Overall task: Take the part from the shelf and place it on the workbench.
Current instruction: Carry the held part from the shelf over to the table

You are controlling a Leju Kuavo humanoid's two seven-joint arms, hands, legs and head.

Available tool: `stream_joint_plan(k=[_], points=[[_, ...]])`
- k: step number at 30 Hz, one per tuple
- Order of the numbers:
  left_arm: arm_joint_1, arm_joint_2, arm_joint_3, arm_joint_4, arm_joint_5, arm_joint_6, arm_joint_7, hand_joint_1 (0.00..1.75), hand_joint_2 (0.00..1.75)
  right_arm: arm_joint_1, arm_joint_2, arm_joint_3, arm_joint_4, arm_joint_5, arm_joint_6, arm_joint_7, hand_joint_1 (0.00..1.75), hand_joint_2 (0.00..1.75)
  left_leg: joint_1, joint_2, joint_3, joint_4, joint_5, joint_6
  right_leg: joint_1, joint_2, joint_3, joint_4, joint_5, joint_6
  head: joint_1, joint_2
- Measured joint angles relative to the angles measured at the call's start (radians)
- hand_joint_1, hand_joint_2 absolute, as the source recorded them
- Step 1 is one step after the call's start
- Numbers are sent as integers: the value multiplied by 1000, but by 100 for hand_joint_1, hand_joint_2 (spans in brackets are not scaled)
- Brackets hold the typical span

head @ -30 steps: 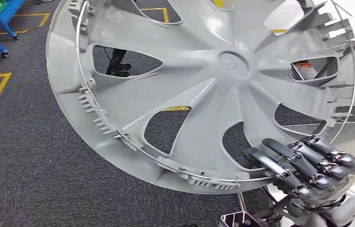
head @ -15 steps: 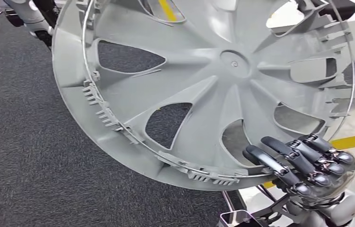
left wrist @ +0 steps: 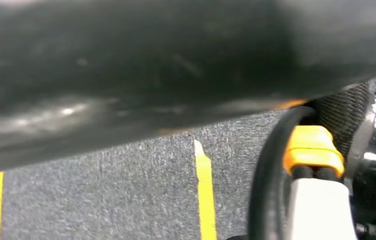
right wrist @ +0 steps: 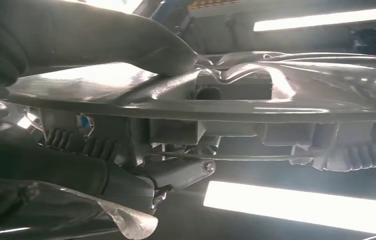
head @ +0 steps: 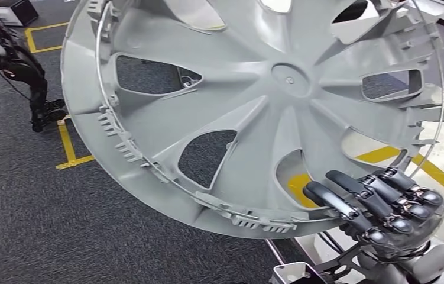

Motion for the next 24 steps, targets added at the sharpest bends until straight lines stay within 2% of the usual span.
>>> stream_joint_plan(k=[1, 2, 3, 5, 6, 7, 9, 10, 12, 13, 14, 15, 16, 17, 18, 19, 21, 22, 23, 24], points=[[0, 0, 0, 0, 0, 0, 0, 0, 0, 0, -1, 0, 1, 0, 0, 0, 175, 175, 0, 15, 0, 0, 0, 0, -2, -4, -9, 27, -4, 4, 0, 0], [0, -1, 0, 0, 0, 0, 0, 0, 0, 0, -2, 1, 1, 0, 0, 1, 175, 175, 0, 30, 0, 1, -1, -1, -4, -8, 1, 17, 9, 7, 0, 0], [-1, -2, 0, 0, 0, 0, 0, 0, 0, 0, -3, 1, 2, 1, 0, 2, 175, 175, 1, 44, 0, 2, -3, -3, -6, -15, 31, -34, 37, 10, 0, 0], [-1, -1, 0, 0, 0, 0, 0, 0, 0, -1, -5, 1, 2, 4, 0, 6, 175, 175, -1, 66, 1, 9, -9, -13, -5, -61, 113, -175, 82, 10, 0, 0], [-1, -1, 0, 0, 0, 0, 0, 0, 0, -2, -5, 1, 2, 4, 0, 9, 175, 175, -4, 76, 1, 14, -13, -18, -3, -78, 140, -222, 92, 5, 0, 0], [-1, 0, 0, 0, 0, 1, 0, 0, 0, -3, -5, 2, 2, 5, 0, 11, 175, 175, -7, 84, 2, 18, -15, -22, -1, -90, 152, -243, 92, -2, -1, 0], [-2, 1, 0, 0, 0, 1, 1, 0, 0, -3, -6, 2, 2, 8, 0, 19, 175, 175, -8, 102, 4, 20, -17, -29, 1, -69, 150, -244, 95, -18, -2, 0], [-3, 1, 0, 0, 0, 1, 1, 0, 0, -3, -7, 2, 2, 12, 0, 25, 175, 175, -5, 96, 4, 24, -23, -34, 1, -58, 148, -244, 98, -23, -2, 0], [-5, 0, 0, 0, 0, 2, 1, 0, 0, -4, -8, 2, 2, 21, 0, 42, 175, 175, 2, 49, -14, 74, -63, -43, -2, -37, 147, -247, 103, -35, -3, 0], [-4, 0, 0, 0, 0, 2, 1, 0, 0, -5, -9, 3, 2, 27, 0, 54, 175, 175, 4, 18, -37, 129, -97, -45, -2, -26, 146, -247, 104, -40, -4, 0], [-2, 0, 0, 0, 1, 3, 1, 0, 0, -6, -10, 4, 2, 33, 0, 67, 175, 175, 4, 0, -68, 199, -131, -45, -1, -14, 145, -247, 106, -44, -5, 0], [-1, 0, 0, 0, 1, 4, 1, 0, 0, -6, -12, 5, 2, 38, 0, 80, 175, 175, 4, -7, -97, 264, -157, -45, 1, -1, 144, -247, 107, -46, -5, 0], [0, 0, 0, 0, 2, 6, 2, 0, 0, -6, -14, 6, 2, 43, 0, 91, 175, 175, 4, -10, -117, 305, -164, -43, 2, 14, 143, -247, 108, -48, -5, 0], [0, 0, 0, 0, 2, 7, 2, 0, 0, -6, -17, 7, 3, 47, 0, 100, 175, 175, 4, -12, -120, 308, -151, -40, 4, 28, 142, -247, 109, -49, -5, 0], [0, 0, 0, 0, 2, 9, 3, 0, 0, -6, -19, 8, 3, 50, 0, 106, 175, 175, 4, -17, -105, 272, -120, -36, 5, 43, 143, -247, 110, -49, -4, 0], [0, 0, 0, 0, 2, 10, 3, 0, 0, -6, -21, 9, 3, 53, 0, 110, 175, 175, 4, -29, -77, 208, -80, -30, 5, 57, 143, -246, 112, -48, -4, 0], [0, 0, 0, 0, 3, 11, 4, 0, 0, -7, -24, 12, 3, 57, 0, 115, 175, 175, 4, -77, -24, 84, -28, -21, 5, 83, 140, -245, 115, -44, -4, 0], [1, 1, 0, 0, 4, 12, 5, 0, 0, -8, -26, 14, 3, 58, 0, 117, 175, 175, 4, -94, -9, 48, -20, -18, 4, 95, 135, -244, 118, -39, -4, 0], [1, 1, 0, 0, 4, 12, 6, 0, 0, -7, -27, 15, 3, 58, 0, 119, 175, 175, 3, -101, -4, 35, -22, -17, 1, 107, 130, -244, 122, -33, -4, 0], [1, 2, -1, 0, 5, 12, 6, 0, 0, -7, -29, 16, 3, 58, 0, 123, 175, 175, 2, -92, -3, 28, -21, -15, -2, 119, 124, -245, 126, -26, -4, 0]])
